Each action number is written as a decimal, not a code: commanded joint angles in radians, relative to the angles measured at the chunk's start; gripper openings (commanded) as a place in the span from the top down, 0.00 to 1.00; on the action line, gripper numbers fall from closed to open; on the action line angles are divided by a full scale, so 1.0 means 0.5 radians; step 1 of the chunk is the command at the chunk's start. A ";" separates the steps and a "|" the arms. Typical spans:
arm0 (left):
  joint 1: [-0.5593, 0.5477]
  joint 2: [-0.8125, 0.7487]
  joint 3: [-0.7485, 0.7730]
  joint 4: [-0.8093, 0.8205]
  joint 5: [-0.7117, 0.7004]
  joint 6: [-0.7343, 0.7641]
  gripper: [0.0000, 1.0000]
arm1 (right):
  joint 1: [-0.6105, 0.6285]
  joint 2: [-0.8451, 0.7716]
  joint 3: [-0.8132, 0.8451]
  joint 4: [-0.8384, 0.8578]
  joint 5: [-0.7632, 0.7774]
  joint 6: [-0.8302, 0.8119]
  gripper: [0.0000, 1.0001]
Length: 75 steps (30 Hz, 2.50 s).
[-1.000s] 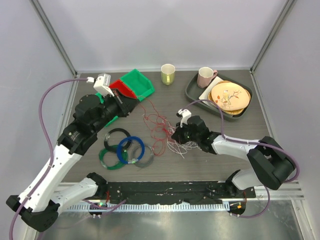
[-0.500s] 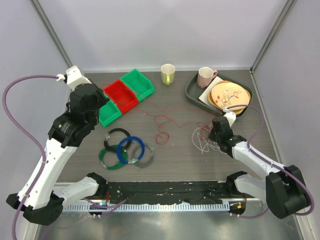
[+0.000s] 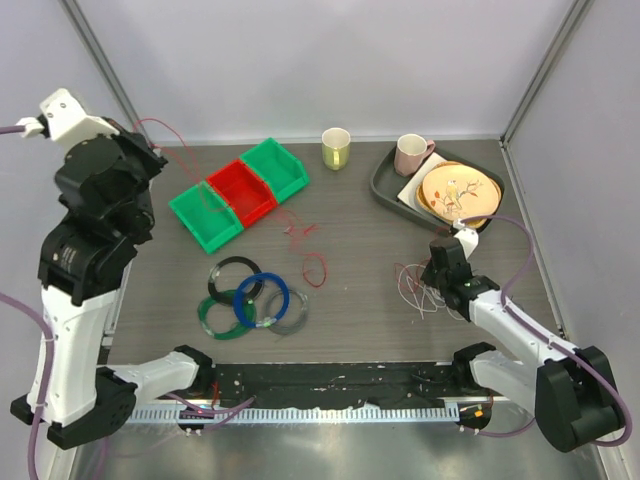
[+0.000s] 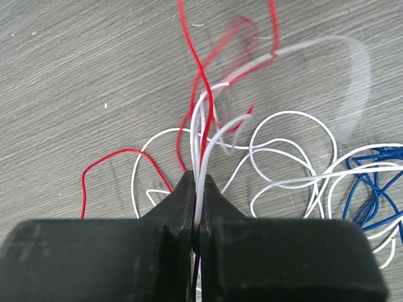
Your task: Untangle the cables
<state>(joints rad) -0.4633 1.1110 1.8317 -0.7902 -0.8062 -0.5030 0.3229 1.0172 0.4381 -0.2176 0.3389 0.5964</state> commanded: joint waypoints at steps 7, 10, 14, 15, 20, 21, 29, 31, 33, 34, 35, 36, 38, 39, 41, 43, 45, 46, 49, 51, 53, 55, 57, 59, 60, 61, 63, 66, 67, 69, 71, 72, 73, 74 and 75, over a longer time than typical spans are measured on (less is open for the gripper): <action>0.018 0.131 0.353 0.203 -0.446 0.549 1.00 | -0.078 -0.059 -0.020 -0.053 0.077 0.083 0.99; 0.015 0.116 0.304 0.218 -0.284 0.549 1.00 | -0.078 -0.059 -0.002 -0.022 -0.006 0.019 0.99; 0.015 0.137 0.236 0.252 -0.112 0.518 1.00 | -0.078 -0.141 -0.032 0.152 -0.257 -0.113 0.84; 0.018 0.143 0.224 0.237 -0.002 0.488 1.00 | -0.078 -0.163 -0.063 0.217 -0.470 -0.189 0.78; 0.018 0.257 0.263 0.142 0.918 0.240 1.00 | 0.013 -0.374 -0.069 0.524 -0.972 -0.343 0.36; 0.015 0.275 0.279 0.129 1.038 0.193 1.00 | 0.114 -0.451 -0.057 0.539 -0.978 -0.361 0.33; -0.107 0.419 0.117 0.356 1.934 -0.068 1.00 | 0.667 -0.525 -0.060 0.782 -0.807 -0.549 0.32; -0.153 0.410 -0.015 0.451 1.926 -0.089 1.00 | 0.670 -0.488 -0.051 0.785 -0.740 -0.521 0.32; -0.166 0.361 -0.177 0.506 1.901 -0.105 1.00 | 0.670 -0.433 -0.045 0.782 -0.608 -0.484 0.32; -0.166 0.334 -0.239 0.549 1.861 -0.126 1.00 | 0.670 -0.418 -0.051 0.788 -0.595 -0.475 0.32; -0.166 0.297 -0.312 0.574 1.815 -0.150 1.00 | 0.673 -0.390 -0.054 0.818 -0.589 -0.466 0.32; -0.166 0.266 -0.486 0.611 1.748 -0.166 1.00 | 0.673 -0.378 -0.063 0.846 -0.619 -0.441 0.32; -0.169 0.147 -0.659 0.718 1.564 -0.236 1.00 | 0.673 -0.326 -0.060 0.929 -0.659 -0.417 0.32; -0.169 0.110 -0.803 0.746 1.533 -0.252 1.00 | 0.673 -0.301 -0.060 0.963 -0.778 -0.405 0.32; -0.166 0.024 -0.935 0.798 1.459 -0.295 1.00 | 0.673 -0.258 -0.045 1.018 -0.810 -0.395 0.32; -0.166 -0.043 -1.138 0.801 1.410 -0.325 1.00 | 0.673 -0.197 -0.005 1.018 -0.804 -0.404 0.32; -0.166 -0.184 -1.394 0.853 1.340 -0.368 1.00 | 0.673 -0.191 0.047 0.954 -0.734 -0.411 0.32; -0.166 -0.243 -1.478 0.865 1.315 -0.384 1.00 | 0.673 -0.197 0.068 0.926 -0.599 -0.414 0.32; -0.166 -0.439 -1.776 0.875 1.281 -0.430 1.00 | 0.673 -0.169 0.170 0.804 -0.414 -0.386 0.31; -0.169 -0.558 -1.956 0.875 1.275 -0.485 1.00 | 0.670 -0.111 0.258 0.745 -0.344 -0.365 0.30; -0.169 -0.614 -2.110 0.890 1.312 -0.510 1.00 | 0.673 0.042 0.320 0.742 -0.362 -0.331 0.30; -0.166 -0.670 -2.178 0.936 1.355 -0.513 1.00 | 0.673 0.280 0.452 0.730 -0.402 -0.306 0.30; -0.166 -0.685 -2.221 0.921 1.346 -0.504 1.00 | 0.673 0.459 0.626 0.699 -0.527 -0.303 0.31; -0.166 -0.688 -2.240 0.899 1.333 -0.497 1.00 | 0.676 0.743 0.752 0.687 -0.616 -0.291 0.32; -0.166 -0.688 -2.246 0.893 1.327 -0.497 1.00 | 0.676 0.842 0.868 0.690 -0.650 -0.273 0.33; -0.169 -0.685 -2.252 0.890 1.315 -0.497 1.00 | 0.676 0.925 0.924 0.693 -0.735 -0.269 0.34; -0.169 -0.685 -2.264 0.875 1.297 -0.491 1.00 | 0.679 1.159 1.071 0.684 -0.773 -0.254 0.37; -0.166 -0.694 -2.273 0.850 1.241 -0.494 1.00 | 0.686 1.410 1.215 0.711 -0.862 -0.236 0.39; -0.166 -0.703 -2.274 0.847 1.226 -0.497 1.00 | 0.686 1.472 1.253 0.708 -0.886 -0.233 0.40; -0.166 -0.713 -2.283 0.841 1.211 -0.497 1.00 | 0.689 1.628 1.363 0.665 -0.890 -0.230 0.44; -0.166 -0.734 -2.286 0.835 1.186 -0.500 1.00 | 0.689 1.705 1.418 0.650 -0.914 -0.220 0.50; -0.169 -0.737 -2.289 0.823 1.177 -0.500 1.00 | 0.689 1.739 1.455 0.656 -0.932 -0.217 0.57; -0.169 -0.746 -2.289 0.817 1.162 -0.500 1.00 | 0.689 1.779 1.465 0.668 -0.948 -0.211 0.65; -0.169 -0.762 -2.289 0.807 1.110 -0.503 1.00 | 0.686 1.785 1.471 0.681 -0.954 -0.193 0.86; -0.166 -0.768 -2.283 0.774 1.061 -0.507 1.00 | 0.689 1.779 1.462 0.690 -0.921 -0.178 0.96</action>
<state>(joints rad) -0.5476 0.7555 0.6872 -0.4095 -0.1925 -0.7521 0.6613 1.9102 1.1202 0.1017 -0.1005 0.4770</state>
